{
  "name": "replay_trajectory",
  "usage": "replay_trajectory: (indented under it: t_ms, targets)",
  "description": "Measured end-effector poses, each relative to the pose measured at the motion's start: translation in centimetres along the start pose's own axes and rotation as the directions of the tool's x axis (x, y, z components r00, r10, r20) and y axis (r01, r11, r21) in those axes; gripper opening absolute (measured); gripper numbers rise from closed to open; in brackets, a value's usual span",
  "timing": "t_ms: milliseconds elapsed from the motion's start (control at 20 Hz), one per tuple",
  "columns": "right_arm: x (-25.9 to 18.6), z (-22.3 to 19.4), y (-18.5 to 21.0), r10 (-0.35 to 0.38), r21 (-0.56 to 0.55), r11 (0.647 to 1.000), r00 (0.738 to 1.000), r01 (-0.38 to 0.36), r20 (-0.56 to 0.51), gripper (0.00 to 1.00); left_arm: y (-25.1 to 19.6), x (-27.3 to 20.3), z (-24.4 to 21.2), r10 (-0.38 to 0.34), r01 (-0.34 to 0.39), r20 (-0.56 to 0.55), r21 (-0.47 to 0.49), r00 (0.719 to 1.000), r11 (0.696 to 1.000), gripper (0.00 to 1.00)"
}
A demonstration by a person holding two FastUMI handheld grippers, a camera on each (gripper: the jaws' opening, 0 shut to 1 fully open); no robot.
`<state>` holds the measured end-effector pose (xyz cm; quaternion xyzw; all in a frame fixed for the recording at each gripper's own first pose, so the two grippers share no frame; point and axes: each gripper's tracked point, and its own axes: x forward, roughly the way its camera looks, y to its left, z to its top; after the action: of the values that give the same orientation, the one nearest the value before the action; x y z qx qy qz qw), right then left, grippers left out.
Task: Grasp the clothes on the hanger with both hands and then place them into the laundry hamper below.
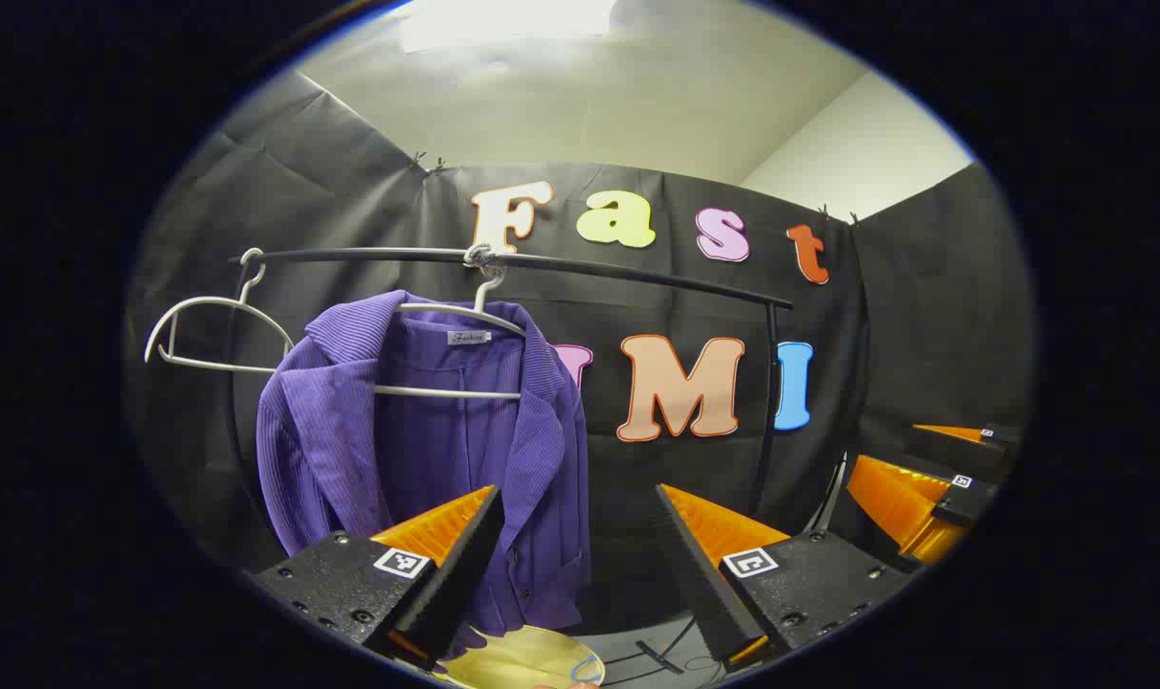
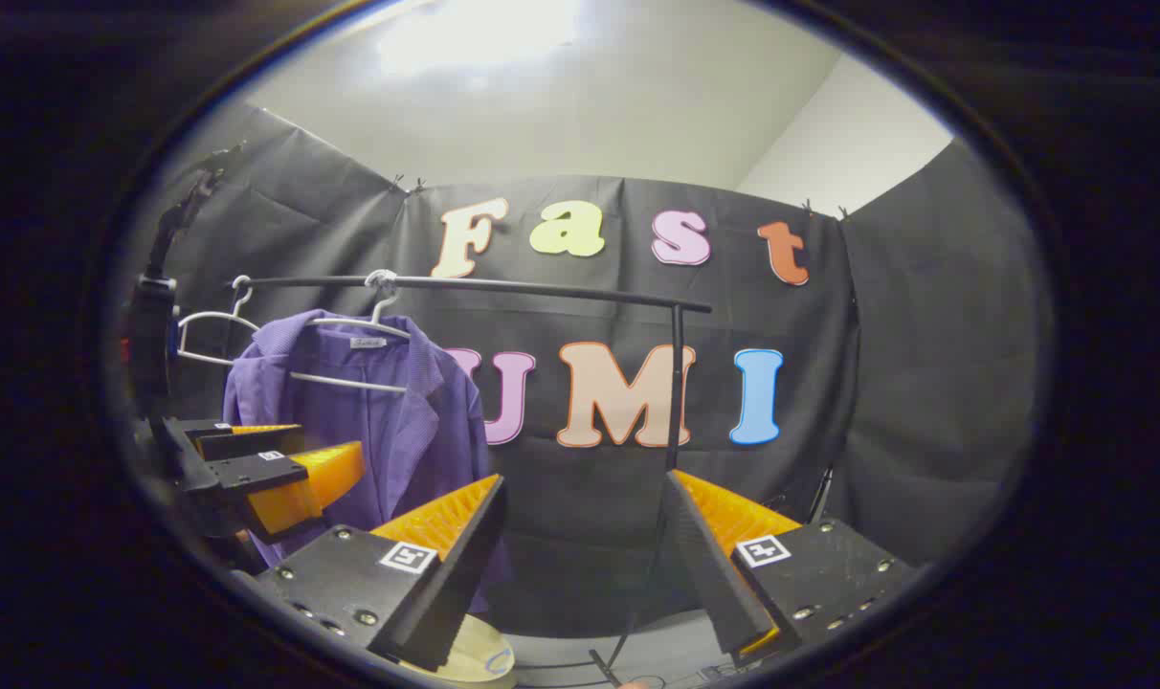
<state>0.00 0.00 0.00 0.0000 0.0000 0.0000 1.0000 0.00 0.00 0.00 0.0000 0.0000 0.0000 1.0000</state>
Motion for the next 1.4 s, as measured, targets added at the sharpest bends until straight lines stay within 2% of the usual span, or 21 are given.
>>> replay_trajectory:
  t_ms: [100, 150, 200, 250, 400, 550, 600, 650, 850, 950, 1150, 1200, 1300, 1350, 1400]
  targets:
    - [0.1, 0.2, -0.1, -0.003, 0.009, 1.0, 1.0, 0.003, 0.003, 0.98, 0.2, 0.1, -0.1, 0.003, -0.003, -0.005, -0.007, 1.0, 1.0, 0.92]
    - [0.2, 0.3, -0.1, -0.004, 0.01, 1.0, 1.0, 0.004, 0.002, 0.98, 0.3, 0.1, -0.1, 0.004, -0.004, -0.007, -0.005, 1.0, 1.0, 0.95]
    - [0.4, 0.2, -0.1, -0.005, 0.009, 1.0, 1.0, 0.005, 0.0, 0.94, 0.2, 0.0, -0.2, 0.002, -0.002, -0.007, -0.001, 1.0, 1.0, 0.92]
    - [0.5, 0.2, 0.0, -0.004, 0.005, 1.0, 1.0, 0.004, 0.0, 0.98, 0.2, 0.0, -0.1, 0.0, 0.0, -0.006, 0.0, 1.0, 1.0, 0.92]
    - [0.3, 0.0, 0.0, -0.004, 0.008, 1.0, 1.0, 0.004, -0.001, 0.98, -0.3, -0.2, -0.2, -0.011, 0.011, -0.004, 0.002, 1.0, 1.0, 0.95]
    - [0.3, 0.2, 0.0, -0.008, 0.015, 1.0, 1.0, 0.009, -0.001, 0.98, -0.6, -0.3, -0.1, -0.017, 0.017, -0.004, 0.007, 1.0, 1.0, 0.92]
    - [0.4, 0.3, -0.1, -0.009, 0.014, 1.0, 1.0, 0.009, -0.001, 0.94, -0.6, -0.3, -0.2, -0.019, 0.019, -0.005, 0.007, 1.0, 1.0, 0.92]
    - [0.5, 0.3, -0.1, -0.011, 0.014, 1.0, 1.0, 0.011, -0.002, 0.98, -0.7, -0.4, -0.2, -0.019, 0.019, -0.007, 0.007, 1.0, 1.0, 0.92]
    - [0.6, 0.2, -0.1, -0.009, 0.018, 1.0, 1.0, 0.009, -0.003, 0.98, -0.8, -0.5, -0.4, -0.02, 0.02, -0.012, 0.01, 1.0, 1.0, 0.92]
    - [0.3, 0.0, 0.0, -0.006, 0.025, 1.0, 1.0, 0.006, -0.006, 0.94, -0.9, -0.5, -0.6, -0.021, 0.021, -0.018, 0.016, 1.0, 1.0, 0.92]
    - [0.5, -0.2, -0.3, 0.005, 0.028, 1.0, 1.0, -0.005, -0.015, 0.94, -1.5, -0.7, -0.7, -0.02, 0.02, -0.024, 0.017, 1.0, 1.0, 0.92]
    - [0.5, -0.4, -0.4, 0.01, 0.024, 1.0, 1.0, -0.01, -0.017, 0.98, -1.6, -0.7, -0.7, -0.017, 0.018, -0.026, 0.022, 1.0, 1.0, 0.95]
    - [0.4, -0.8, -0.5, 0.022, 0.022, 1.0, 0.999, -0.021, -0.024, 0.94, -1.8, -0.8, -0.9, -0.011, 0.012, -0.027, 0.025, 1.0, 1.0, 0.92]
    - [0.5, -0.8, -0.6, 0.028, 0.024, 0.999, 0.999, -0.027, -0.027, 0.98, -2.0, -0.9, -0.9, -0.007, 0.008, -0.028, 0.025, 1.0, 1.0, 0.95]
    - [0.5, -0.9, -0.7, 0.034, 0.024, 0.999, 0.999, -0.034, -0.029, 0.94, -2.0, -1.0, -1.0, 0.0, 0.001, -0.03, 0.027, 1.0, 1.0, 0.92]
